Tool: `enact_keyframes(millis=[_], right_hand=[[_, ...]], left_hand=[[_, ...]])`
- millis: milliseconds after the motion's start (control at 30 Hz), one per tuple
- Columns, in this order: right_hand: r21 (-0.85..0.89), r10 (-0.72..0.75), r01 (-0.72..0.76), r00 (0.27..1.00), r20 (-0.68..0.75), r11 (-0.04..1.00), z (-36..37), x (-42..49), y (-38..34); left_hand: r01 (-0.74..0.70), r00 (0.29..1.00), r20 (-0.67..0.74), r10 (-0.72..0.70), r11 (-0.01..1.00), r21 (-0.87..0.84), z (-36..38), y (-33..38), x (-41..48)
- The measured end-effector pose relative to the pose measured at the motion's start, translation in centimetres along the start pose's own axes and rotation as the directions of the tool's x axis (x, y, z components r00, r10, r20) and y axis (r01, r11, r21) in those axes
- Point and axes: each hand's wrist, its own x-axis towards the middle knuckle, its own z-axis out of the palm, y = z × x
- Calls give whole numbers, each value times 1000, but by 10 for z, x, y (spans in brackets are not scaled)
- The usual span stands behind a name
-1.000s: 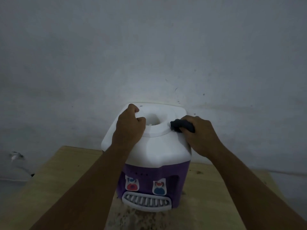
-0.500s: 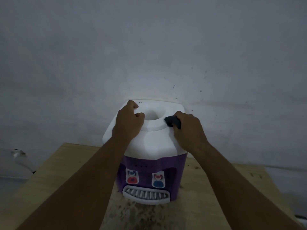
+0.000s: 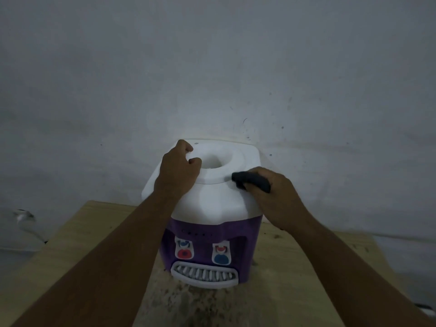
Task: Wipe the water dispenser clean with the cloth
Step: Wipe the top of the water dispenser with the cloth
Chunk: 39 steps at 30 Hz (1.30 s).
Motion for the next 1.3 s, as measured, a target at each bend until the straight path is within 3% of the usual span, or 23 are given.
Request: enact_keyframes(millis=[67, 133, 200, 300, 433, 567, 667, 767, 833, 933, 1100, 1200, 1300], right_hand=[[-88, 22, -33, 992, -123, 996, 11, 9, -2], [-199, -52, 17, 984, -172, 980, 26, 12, -6], [-262, -167, 129, 978, -124, 956, 40, 6, -11], [-176, -297, 294, 955, 14, 939, 39, -9, -18], [-35, -168, 172, 981, 95, 985, 15, -10, -19], [-283, -123, 96, 989, -80, 954, 18, 6, -3], [-423, -177, 113, 977, -115, 899, 37, 9, 0], [-371, -302, 250, 949, -88, 894, 46, -6, -6], [-192, -341, 331, 940, -24, 924, 37, -17, -9], [80, -195, 192, 980, 30, 978, 18, -17, -11], [-28, 40, -50, 961, -274, 998, 32, 4, -6], [-248, -170, 126, 972, -164, 961, 48, 7, -14], [-288, -346, 336, 938, 15, 897, 57, -4, -17]], left_hand=[[2, 1000, -4, -2, 1000, -3, 1, -1, 0], [1, 1000, -5, -1, 1000, 0, 1, -1, 0], [3, 1000, -7, -3, 1000, 5, 1, 0, 0], [1, 1000, -4, -1, 1000, 3, 1, 0, -1], [-11, 1000, 1, 11, 1000, 2, -1, -1, -2], [1, 1000, -1, -1, 1000, -5, -1, 0, -1], [2, 1000, -2, -2, 1000, -5, 0, 1, -1], [-3, 1000, -4, 3, 1000, -2, 0, 0, -1], [-10, 1000, -4, 10, 1000, -2, 1, -1, -1], [-17, 1000, -5, 17, 1000, -6, 0, -1, -1], [-9, 1000, -9, 9, 1000, -12, 1, -1, 0], [-1, 1000, -4, 1, 1000, -11, 1, -2, 1], [-8, 1000, 1, 8, 1000, -15, 1, -3, 1]])
